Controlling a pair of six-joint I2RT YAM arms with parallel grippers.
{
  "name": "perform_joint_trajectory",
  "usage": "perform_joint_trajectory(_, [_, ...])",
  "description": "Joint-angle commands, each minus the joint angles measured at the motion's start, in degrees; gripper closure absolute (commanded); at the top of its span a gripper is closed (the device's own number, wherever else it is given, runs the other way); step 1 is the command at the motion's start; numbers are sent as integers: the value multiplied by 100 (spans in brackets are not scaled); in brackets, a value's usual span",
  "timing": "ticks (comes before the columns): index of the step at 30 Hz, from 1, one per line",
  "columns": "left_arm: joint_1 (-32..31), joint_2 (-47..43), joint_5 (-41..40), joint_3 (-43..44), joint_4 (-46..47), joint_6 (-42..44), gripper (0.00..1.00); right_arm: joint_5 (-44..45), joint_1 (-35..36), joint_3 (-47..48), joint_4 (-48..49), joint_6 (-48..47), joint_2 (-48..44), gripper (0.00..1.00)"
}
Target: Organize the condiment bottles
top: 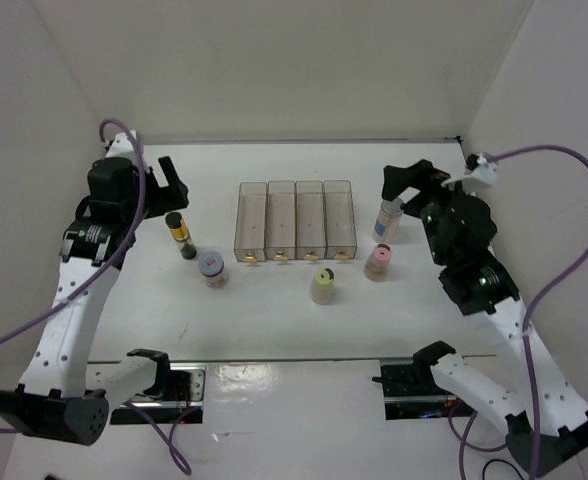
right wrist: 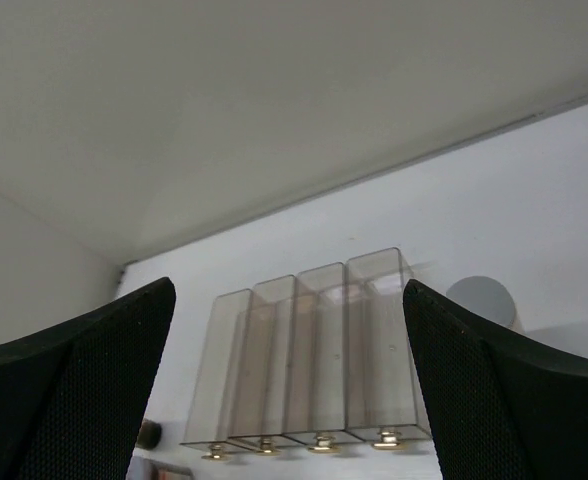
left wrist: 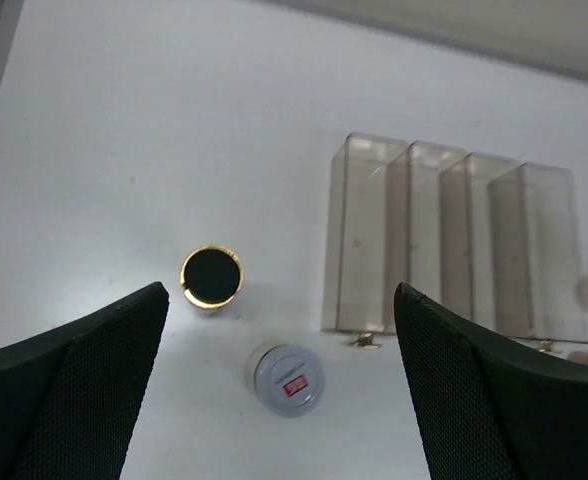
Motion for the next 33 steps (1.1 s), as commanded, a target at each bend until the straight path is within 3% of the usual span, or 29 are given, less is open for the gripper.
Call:
perform_joint_trajectory(1, [-22,259,-502,213,-713,312,1,330,25,827,-871,-466,941,1])
perform_joint_trajectory(4, [-22,374,-731,3,-784,365,1,383,25,1216,-1216,-528,1629,1])
perform_joint_trajectory(13, [-22,989,-925,-366,-364,418,1,41,-415,1428,-1497,-766,2255,1])
perform_joint_trajectory(33, [365,2000,-802,-639,121,470,1,-363,-652,1305,-1735,-766,2335,1])
